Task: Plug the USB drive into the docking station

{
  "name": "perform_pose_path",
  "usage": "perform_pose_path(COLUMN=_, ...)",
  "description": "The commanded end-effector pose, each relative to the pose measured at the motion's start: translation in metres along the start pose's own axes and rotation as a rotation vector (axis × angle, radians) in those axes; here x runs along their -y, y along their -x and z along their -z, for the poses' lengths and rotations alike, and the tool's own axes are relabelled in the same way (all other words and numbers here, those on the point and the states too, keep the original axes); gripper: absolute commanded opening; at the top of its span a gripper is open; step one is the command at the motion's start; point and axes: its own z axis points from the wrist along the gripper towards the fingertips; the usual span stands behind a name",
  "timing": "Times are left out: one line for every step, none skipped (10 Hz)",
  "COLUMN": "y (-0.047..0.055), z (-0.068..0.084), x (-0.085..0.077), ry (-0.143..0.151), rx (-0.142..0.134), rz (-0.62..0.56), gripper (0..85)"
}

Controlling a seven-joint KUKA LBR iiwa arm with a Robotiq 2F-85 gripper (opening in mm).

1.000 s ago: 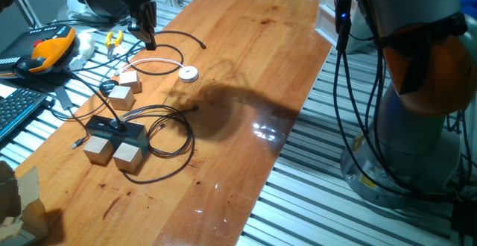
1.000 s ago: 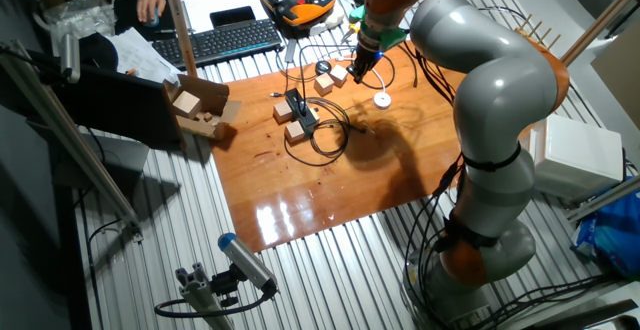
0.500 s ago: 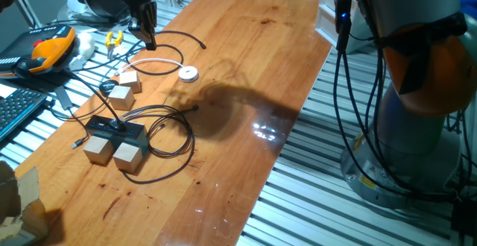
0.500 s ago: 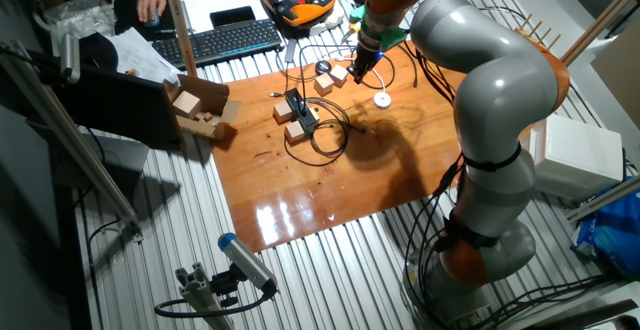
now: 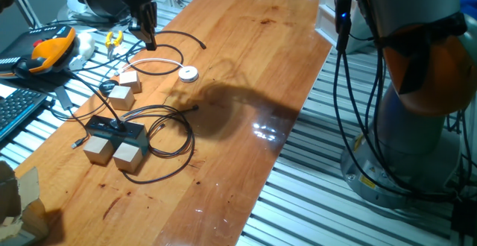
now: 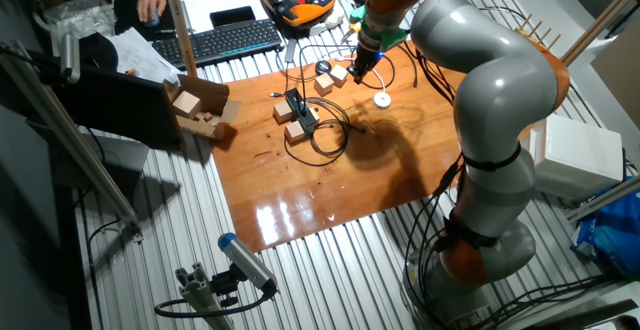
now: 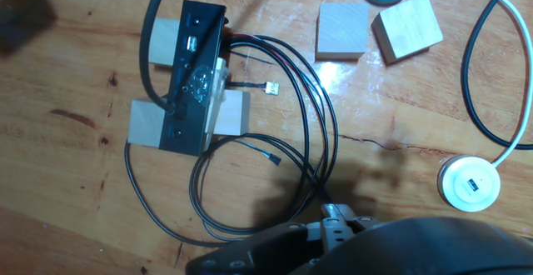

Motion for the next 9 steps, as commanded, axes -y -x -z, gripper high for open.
perform_pose_path(y=-0.0002, z=-0.0001, x=0.0003, ry=0.0, rx=-0.001, rz=0.0, gripper=0.0)
perform_pose_path(y=-0.0005, z=-0.0003, x=0.0006, ry=0.002, rx=0.0, rz=0.0, gripper=0.0)
perform_pose_path(y=-0.0005, z=-0.0005, x=0.0005, ry=0.002, rx=-0.002, rz=0.0, gripper=0.0)
perform_pose_path(y=-0.0007, z=-0.0006, x=0.0008, ry=0.007, rx=-0.002, rz=-0.003, gripper=0.0)
perform_pose_path(y=-0.0001, z=-0.0008, x=0.0003, ry=0.008, rx=0.0, rz=-0.003, gripper=0.0)
perform_pose_path(y=0.0006, z=-0.001, x=-0.0006, ry=0.007, rx=0.003, rz=-0.006, gripper=0.0)
perform_pose_path(y=0.0006, z=-0.001, x=-0.0006, ry=0.008, rx=0.005, rz=-0.009, gripper=0.0)
perform_pose_path(y=0.0005, z=-0.001, x=-0.0004, ry=0.008, rx=0.005, rz=-0.012, gripper=0.0)
perform_pose_path(y=0.0015, z=-0.0011, x=-0.0007, ry=0.01, rx=0.009, rz=-0.012, gripper=0.0)
